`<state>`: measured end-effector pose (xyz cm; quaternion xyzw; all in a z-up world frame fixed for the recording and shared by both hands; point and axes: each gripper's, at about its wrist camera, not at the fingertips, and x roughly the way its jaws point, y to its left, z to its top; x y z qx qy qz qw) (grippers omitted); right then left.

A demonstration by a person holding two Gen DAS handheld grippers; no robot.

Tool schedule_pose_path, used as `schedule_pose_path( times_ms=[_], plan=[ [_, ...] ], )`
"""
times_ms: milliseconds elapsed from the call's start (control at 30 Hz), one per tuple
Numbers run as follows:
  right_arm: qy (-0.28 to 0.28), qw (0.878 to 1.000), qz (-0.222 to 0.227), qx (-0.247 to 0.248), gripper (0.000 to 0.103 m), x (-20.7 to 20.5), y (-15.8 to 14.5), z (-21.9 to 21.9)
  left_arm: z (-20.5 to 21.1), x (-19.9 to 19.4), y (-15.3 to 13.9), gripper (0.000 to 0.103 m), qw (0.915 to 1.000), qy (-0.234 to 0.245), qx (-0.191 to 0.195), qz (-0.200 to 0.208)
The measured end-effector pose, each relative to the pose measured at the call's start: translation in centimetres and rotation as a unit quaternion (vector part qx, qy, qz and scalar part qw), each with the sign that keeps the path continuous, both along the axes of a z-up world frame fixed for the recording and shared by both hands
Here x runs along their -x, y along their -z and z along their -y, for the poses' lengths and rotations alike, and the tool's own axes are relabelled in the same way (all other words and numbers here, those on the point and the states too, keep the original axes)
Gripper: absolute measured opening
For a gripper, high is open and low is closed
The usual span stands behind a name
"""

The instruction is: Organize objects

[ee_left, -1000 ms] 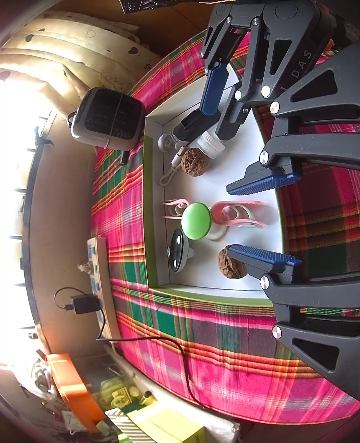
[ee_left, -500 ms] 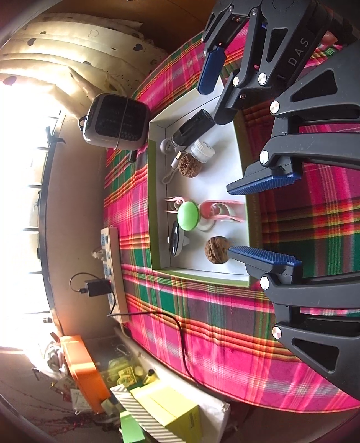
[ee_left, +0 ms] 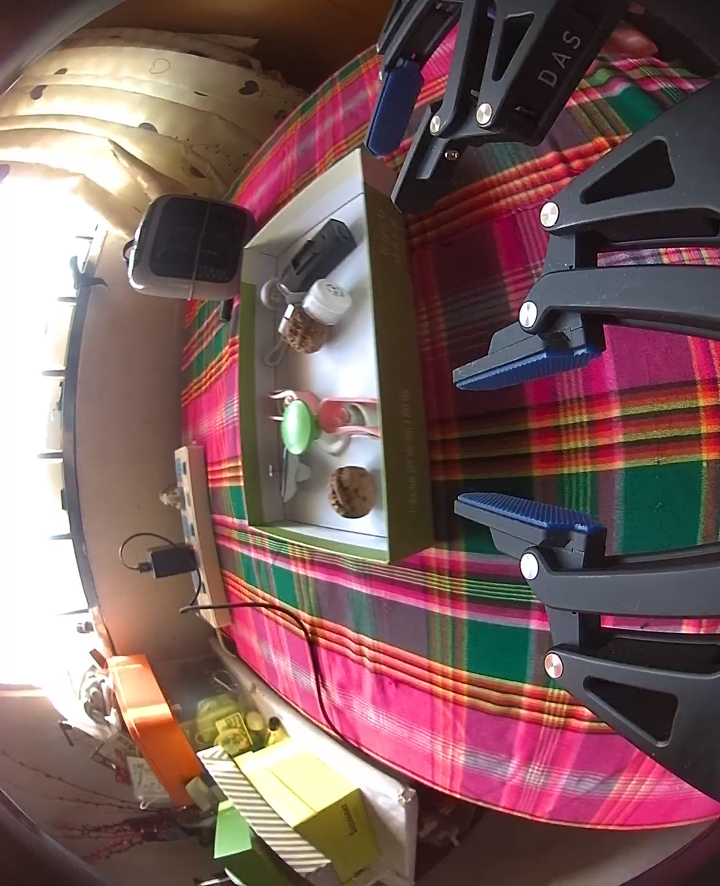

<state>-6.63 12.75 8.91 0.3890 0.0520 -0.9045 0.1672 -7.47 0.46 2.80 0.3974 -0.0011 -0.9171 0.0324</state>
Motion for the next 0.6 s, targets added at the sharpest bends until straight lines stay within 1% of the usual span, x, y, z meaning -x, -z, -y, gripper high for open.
schedule_pose_path(
  times_ms=[100,200,533,600],
  plan=[
    [0.003,1.000,0.002,-0.010,0.054,-0.5,0.7,-0.1,-0.2,-0.4,0.6,0.037,1.0000,0.000,0.000,0.007],
    [0.006,1.000,0.011,-0.013,0.057,-0.9,1.5,-0.3,-0.2,-0.6,1.2,0.037,0.9999,-0.006,-0.003,0.014],
    [0.014,0.999,0.023,-0.019,0.058,-1.7,2.8,-0.8,-0.1,-1.2,1.8,0.037,0.9996,-0.018,0.006,0.019],
    [0.018,0.999,0.024,-0.023,0.058,-1.8,2.9,-0.9,-0.2,-1.1,2.0,0.040,0.9995,-0.019,0.008,0.024]
  ],
)
